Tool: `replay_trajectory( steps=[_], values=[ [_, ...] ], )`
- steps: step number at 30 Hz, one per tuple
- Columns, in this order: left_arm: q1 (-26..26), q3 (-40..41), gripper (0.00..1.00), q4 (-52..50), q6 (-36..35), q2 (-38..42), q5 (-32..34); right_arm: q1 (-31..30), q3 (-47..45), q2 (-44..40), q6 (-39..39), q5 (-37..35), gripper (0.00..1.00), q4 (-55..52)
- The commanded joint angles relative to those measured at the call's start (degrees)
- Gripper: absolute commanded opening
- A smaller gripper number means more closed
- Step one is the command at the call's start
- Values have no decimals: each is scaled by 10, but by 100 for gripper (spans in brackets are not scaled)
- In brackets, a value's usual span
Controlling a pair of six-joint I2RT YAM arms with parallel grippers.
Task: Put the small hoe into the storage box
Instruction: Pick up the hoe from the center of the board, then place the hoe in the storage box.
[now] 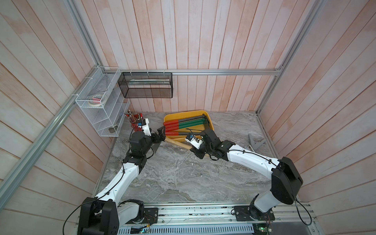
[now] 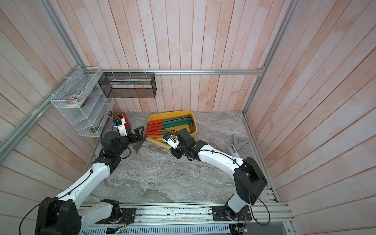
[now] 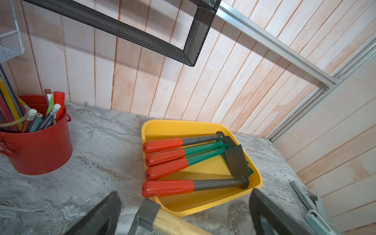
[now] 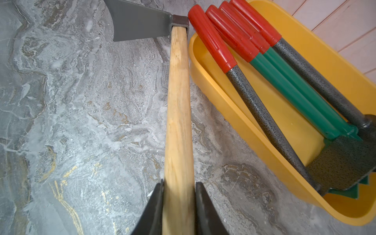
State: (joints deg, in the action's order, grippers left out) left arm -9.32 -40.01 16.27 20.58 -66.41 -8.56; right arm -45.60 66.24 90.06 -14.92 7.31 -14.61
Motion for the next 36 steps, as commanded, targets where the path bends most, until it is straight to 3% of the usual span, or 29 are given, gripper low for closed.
replay_trajectory(
  steps=[1, 8, 13, 20, 28, 36],
  values=[
    [3, -5, 100, 5, -4, 8, 0, 6, -1, -44, 15, -7, 0, 45],
    [3, -2, 100, 26, 12, 3, -37, 53, -47, -119, 71, 24, 0, 127],
    [-2, 10, 100, 70, 39, -11, -110, 89, -80, -146, 127, 45, 0, 209],
    [-67, 9, 99, 140, 49, -67, -152, 95, -90, -140, 197, 47, 0, 302],
    [-92, -4, 98, 267, 116, -157, -190, 95, -138, -156, 306, 55, 0, 392],
    [-101, -33, 98, 432, 212, -254, -219, 83, -157, -151, 326, 64, 0, 416]
  ],
)
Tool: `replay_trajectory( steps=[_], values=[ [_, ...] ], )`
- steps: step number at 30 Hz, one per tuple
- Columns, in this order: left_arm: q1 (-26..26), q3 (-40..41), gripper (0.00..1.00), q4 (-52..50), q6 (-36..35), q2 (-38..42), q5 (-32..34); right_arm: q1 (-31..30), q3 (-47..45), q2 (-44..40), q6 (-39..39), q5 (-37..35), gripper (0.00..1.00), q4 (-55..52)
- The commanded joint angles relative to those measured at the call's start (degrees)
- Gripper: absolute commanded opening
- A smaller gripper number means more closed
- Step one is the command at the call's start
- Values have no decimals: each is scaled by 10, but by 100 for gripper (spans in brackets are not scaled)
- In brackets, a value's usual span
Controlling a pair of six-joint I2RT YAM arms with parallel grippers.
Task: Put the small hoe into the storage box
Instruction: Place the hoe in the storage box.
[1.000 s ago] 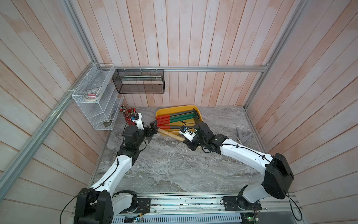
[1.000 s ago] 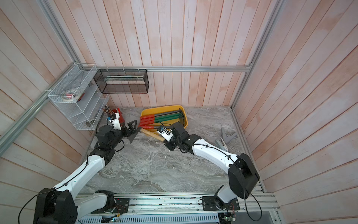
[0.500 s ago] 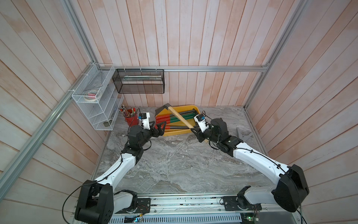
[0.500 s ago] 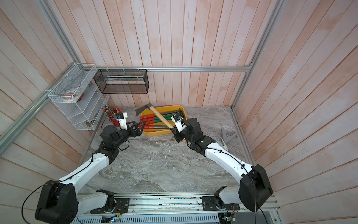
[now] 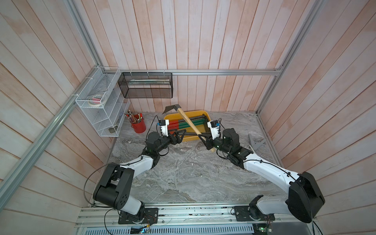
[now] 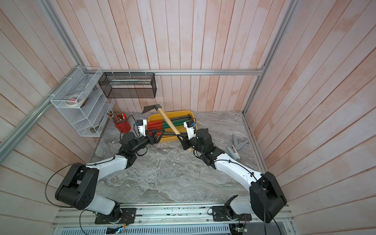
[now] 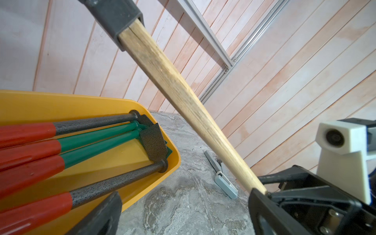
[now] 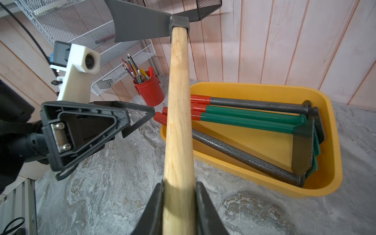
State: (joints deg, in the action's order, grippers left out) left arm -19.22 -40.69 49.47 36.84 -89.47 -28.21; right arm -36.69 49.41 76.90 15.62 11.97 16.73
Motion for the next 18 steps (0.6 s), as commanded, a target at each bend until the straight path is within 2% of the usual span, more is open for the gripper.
replay_trajectory(
  steps=[1, 11, 14, 18],
  values=[
    [-4, -30, 98, 114, 58, -34, -25, -7, 12, -21, 21, 19, 0, 104],
    [-12, -65, 96, 242, 144, -121, -19, -19, 9, -9, 33, 38, 0, 120],
    [-11, -72, 91, 279, 168, -137, -11, -25, 6, 0, 36, 39, 0, 129],
    [-12, -80, 77, 322, 198, -154, -5, -27, 1, 15, 52, 40, 0, 150]
  ],
)
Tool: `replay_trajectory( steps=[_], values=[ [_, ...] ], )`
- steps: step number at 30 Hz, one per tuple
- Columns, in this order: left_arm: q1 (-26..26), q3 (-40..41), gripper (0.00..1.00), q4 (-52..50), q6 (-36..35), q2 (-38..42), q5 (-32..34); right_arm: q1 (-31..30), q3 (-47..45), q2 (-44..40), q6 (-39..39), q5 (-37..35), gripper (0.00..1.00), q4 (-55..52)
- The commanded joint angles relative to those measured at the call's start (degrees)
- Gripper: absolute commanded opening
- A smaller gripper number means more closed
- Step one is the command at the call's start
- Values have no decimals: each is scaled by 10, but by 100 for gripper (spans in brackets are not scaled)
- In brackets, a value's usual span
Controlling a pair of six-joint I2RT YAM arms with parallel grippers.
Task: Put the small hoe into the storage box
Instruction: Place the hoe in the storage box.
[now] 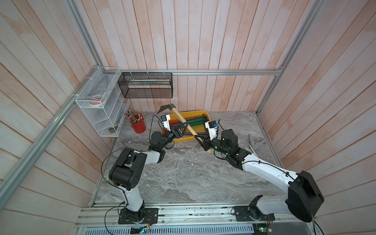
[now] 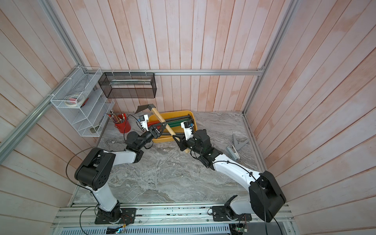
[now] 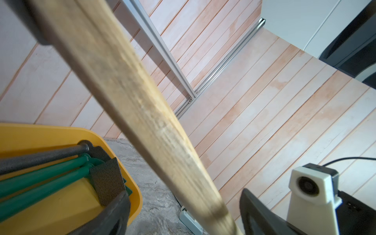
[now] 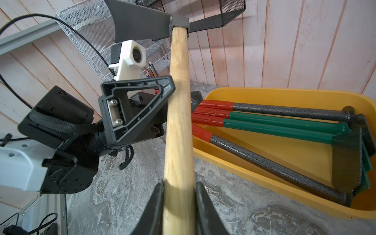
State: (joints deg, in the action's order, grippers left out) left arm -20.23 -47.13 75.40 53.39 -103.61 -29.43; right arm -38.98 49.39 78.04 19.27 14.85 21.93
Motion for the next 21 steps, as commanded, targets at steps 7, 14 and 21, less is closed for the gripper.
replay_trajectory(
  steps=[7, 14, 21],
  values=[
    [-3, -11, 43, 85, 44, -13, 11, -6, -4, 34, 29, 10, 0, 127],
    [-3, -2, 2, 77, 34, 2, 14, -6, -1, 56, 25, -8, 0, 127],
    [-3, 0, 0, 37, 6, 24, 20, -6, 9, 76, 24, -11, 0, 110]
  ],
)
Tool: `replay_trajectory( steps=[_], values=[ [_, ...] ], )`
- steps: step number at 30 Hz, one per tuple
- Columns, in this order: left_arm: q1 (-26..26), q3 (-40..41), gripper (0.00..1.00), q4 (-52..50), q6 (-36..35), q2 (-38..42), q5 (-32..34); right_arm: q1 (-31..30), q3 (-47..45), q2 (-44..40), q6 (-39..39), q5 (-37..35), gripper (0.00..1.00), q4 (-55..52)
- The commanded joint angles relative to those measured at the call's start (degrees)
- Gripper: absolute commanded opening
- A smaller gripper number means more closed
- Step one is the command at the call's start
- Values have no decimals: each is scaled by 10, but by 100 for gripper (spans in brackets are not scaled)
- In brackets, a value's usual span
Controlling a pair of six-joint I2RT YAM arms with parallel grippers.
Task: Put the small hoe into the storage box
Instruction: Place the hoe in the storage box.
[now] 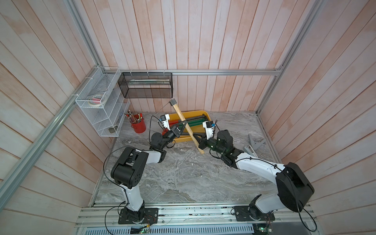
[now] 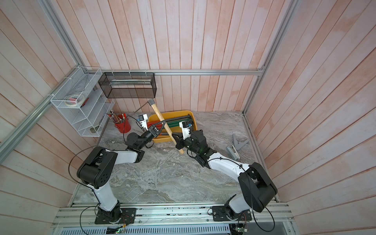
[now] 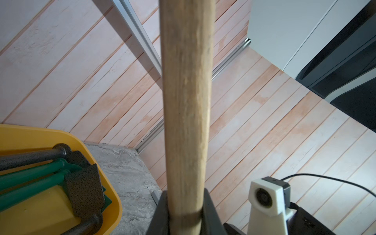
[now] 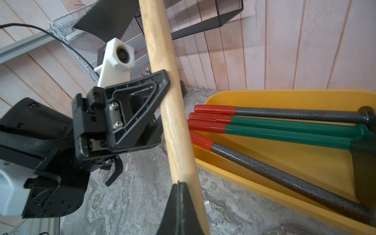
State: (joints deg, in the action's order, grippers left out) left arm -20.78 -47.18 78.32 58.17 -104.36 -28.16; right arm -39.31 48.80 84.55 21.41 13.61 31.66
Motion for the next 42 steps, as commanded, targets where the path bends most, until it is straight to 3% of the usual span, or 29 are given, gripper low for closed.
replay_trajectory(
  steps=[1, 5, 9, 14, 18, 22, 30, 35, 39, 42],
  values=[
    [1, 2, 0, -2, -50, 36, 8, -3, 16, 11, 1, 0, 0, 9],
    [1, 2, 0, -103, -120, 73, 15, -1, 30, 2, -27, -34, 21, -36],
    [-3, -17, 0, -298, -252, 125, 48, 29, 78, -10, -73, -37, 28, -118],
    [-32, -64, 0, -541, -428, 174, 196, 52, 178, 10, -144, -31, 31, -234],
    [-38, -77, 0, -633, -493, 189, 286, 51, 261, 40, -193, -36, 33, -299],
    [-55, -80, 0, -674, -554, 199, 369, 54, 352, 83, -203, -39, 34, -366],
    [-93, -101, 0, -708, -685, 202, 524, 85, 493, 146, -88, 54, 34, -453],
    [-105, -122, 0, -715, -764, 193, 593, 56, 587, 180, -155, -31, 37, -579],
    [-112, -123, 0, -708, -813, 181, 636, 56, 654, 220, -188, -50, 35, -683],
    [-118, -123, 0, -700, -846, 164, 664, 55, 675, 225, -196, -56, 34, -703]
  ],
)
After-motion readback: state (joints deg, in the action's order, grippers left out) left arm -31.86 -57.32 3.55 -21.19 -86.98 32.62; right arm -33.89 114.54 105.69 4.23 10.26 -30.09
